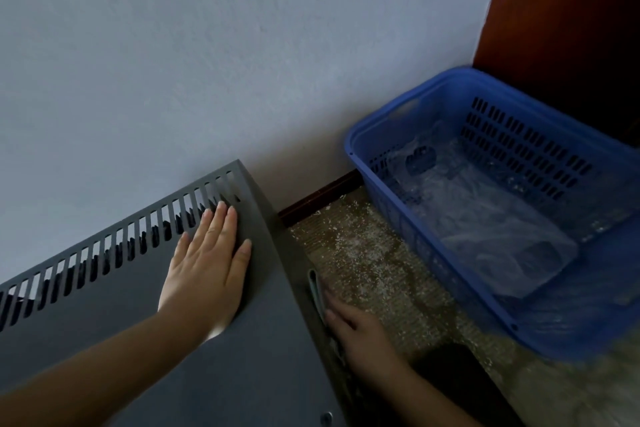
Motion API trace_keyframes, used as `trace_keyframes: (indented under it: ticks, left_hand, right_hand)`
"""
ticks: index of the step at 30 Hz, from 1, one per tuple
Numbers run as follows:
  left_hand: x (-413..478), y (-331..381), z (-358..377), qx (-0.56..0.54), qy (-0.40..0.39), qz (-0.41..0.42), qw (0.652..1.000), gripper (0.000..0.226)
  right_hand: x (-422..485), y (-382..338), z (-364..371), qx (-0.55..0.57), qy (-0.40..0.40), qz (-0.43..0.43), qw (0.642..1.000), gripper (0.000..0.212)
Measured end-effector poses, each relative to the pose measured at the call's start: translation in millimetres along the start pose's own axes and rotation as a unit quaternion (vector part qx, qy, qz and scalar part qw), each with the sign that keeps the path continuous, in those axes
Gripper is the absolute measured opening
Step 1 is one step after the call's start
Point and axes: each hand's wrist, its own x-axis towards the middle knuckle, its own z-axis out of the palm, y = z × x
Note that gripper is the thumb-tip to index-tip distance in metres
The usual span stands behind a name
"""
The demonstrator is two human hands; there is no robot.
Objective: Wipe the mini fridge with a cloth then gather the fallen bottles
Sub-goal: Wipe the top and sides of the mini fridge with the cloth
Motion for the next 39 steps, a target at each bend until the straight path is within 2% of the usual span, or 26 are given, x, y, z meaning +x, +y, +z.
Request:
trace_keyframes:
  ticks: [2,4,8,13,16,19,24,26,28,31,35,37,39]
  left_hand:
    - [0,1,-1,0.001,0.003,0.001,1.0,0.072]
    - [0,3,-3,-0.003,0.003,0.003,1.0,0.069]
    - [4,4,-3,0.0,0.012,0.009,1.0,0.062]
    - [6,-3,0,0.008,0.023,0.03,0.999,0.06]
    - [6,-5,2,0.006,0.037,0.045,0.998,0.059]
    - [6,-6,3,0.008,0.068,0.067,0.995,0.054]
    - [-10,1,-3,0.071,0.121,0.091,0.986,0.047]
    - [-22,11,-9,0.082,0.13,0.116,0.981,0.046]
    - [-36,30,-14,0.052,0.126,0.147,0.98,0.047]
    - [-60,70,-10,-0.025,0.084,0.163,0.983,0.052]
    - [-82,90,16,0.01,0.041,0.129,0.991,0.06]
    - [-86,89,21,0.002,0.043,0.113,0.993,0.061]
    - [-89,92,22,-0.009,0.06,0.125,0.99,0.057]
  right_hand:
    - [-25,-35,6,0.034,-0.041,-0.064,0.997,0.037]
    - [-30,-60,12,0.07,-0.068,-0.082,0.992,0.037]
    - [2,-76,20,0.075,-0.024,-0.073,0.994,0.034]
    - [15,-17,9,-0.04,0.028,0.04,0.998,0.032]
    - [-16,-1,3,-0.047,0.057,0.114,0.991,0.029]
    - [-57,-15,-1,-0.024,0.059,0.082,0.995,0.028]
    - [-112,-55,5,0.002,0.069,-0.077,0.995,0.026]
    - [-123,-61,8,0.005,0.058,-0.1,0.993,0.029]
    - [-122,-51,6,0.011,0.059,-0.095,0.994,0.028]
    - [-115,-14,1,0.002,0.088,-0.034,0.996,0.029]
    - [-122,34,0,0.097,0.111,0.047,0.988,0.031]
    - [-126,34,-2,0.12,0.117,0.032,0.985,0.028]
    - [-134,23,-8,0.114,0.073,-0.03,0.99,0.022]
